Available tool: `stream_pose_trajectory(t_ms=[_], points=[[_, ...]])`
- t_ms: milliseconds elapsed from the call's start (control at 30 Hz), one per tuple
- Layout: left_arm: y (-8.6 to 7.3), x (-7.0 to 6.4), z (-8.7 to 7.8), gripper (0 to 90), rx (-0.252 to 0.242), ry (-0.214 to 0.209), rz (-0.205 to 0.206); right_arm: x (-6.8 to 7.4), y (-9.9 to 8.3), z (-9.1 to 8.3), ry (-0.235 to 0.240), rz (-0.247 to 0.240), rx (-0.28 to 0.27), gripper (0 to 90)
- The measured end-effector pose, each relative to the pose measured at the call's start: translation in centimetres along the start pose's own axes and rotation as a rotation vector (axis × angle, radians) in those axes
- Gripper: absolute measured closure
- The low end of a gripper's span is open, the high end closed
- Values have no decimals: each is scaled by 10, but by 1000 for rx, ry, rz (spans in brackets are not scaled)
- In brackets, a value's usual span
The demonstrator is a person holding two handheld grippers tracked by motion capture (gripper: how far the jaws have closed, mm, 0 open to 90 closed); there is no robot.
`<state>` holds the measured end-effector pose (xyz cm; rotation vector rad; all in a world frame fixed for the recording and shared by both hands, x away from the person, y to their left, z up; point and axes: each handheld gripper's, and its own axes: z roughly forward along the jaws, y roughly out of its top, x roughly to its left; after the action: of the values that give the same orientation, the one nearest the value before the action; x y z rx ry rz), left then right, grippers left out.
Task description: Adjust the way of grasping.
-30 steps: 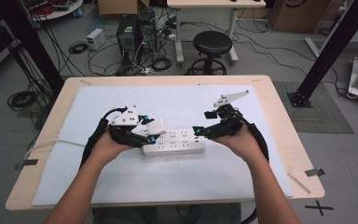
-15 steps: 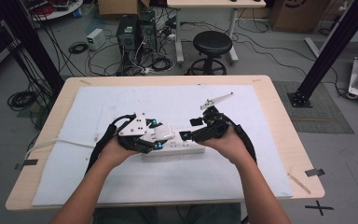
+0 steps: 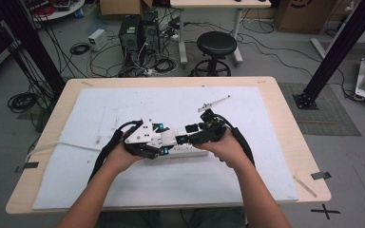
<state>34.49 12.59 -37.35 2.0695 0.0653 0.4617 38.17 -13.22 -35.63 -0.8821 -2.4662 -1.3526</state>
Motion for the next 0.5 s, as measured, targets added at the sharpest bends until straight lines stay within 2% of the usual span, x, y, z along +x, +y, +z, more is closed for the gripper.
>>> stream_pose_trajectory(t_ms=[100, 133, 333, 500], points=[[0, -1, 1, 425, 5, 4, 8, -1, 0, 2, 11, 12, -1, 192], [-2, -3, 2, 425, -3, 5, 3, -1, -1, 5, 32, 43, 6, 192], [-3, -6, 3, 425, -10, 18, 11, -4, -2, 12, 61, 51, 4, 192], [-1, -11, 5, 425, -11, 35, 45, -5, -2, 18, 88, 64, -2, 193]])
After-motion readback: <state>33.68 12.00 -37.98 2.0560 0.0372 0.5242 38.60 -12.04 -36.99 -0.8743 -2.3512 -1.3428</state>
